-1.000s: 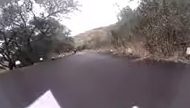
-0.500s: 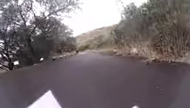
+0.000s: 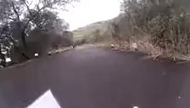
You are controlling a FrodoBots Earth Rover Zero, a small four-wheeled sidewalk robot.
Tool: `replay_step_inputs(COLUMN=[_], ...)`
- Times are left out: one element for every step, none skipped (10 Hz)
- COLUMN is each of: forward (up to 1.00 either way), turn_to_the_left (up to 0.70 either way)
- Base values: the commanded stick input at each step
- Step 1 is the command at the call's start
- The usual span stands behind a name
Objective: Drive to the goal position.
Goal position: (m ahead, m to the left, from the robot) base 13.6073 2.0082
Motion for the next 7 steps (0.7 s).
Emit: replay_step_inputs(forward=[1.00, 1.00, 1.00, 1.00, 1.00, 1.00, 1.00], turn_to_the_left=[0.00, 0.00, 0.00, 0.00, 0.00, 0.00, 0.00])
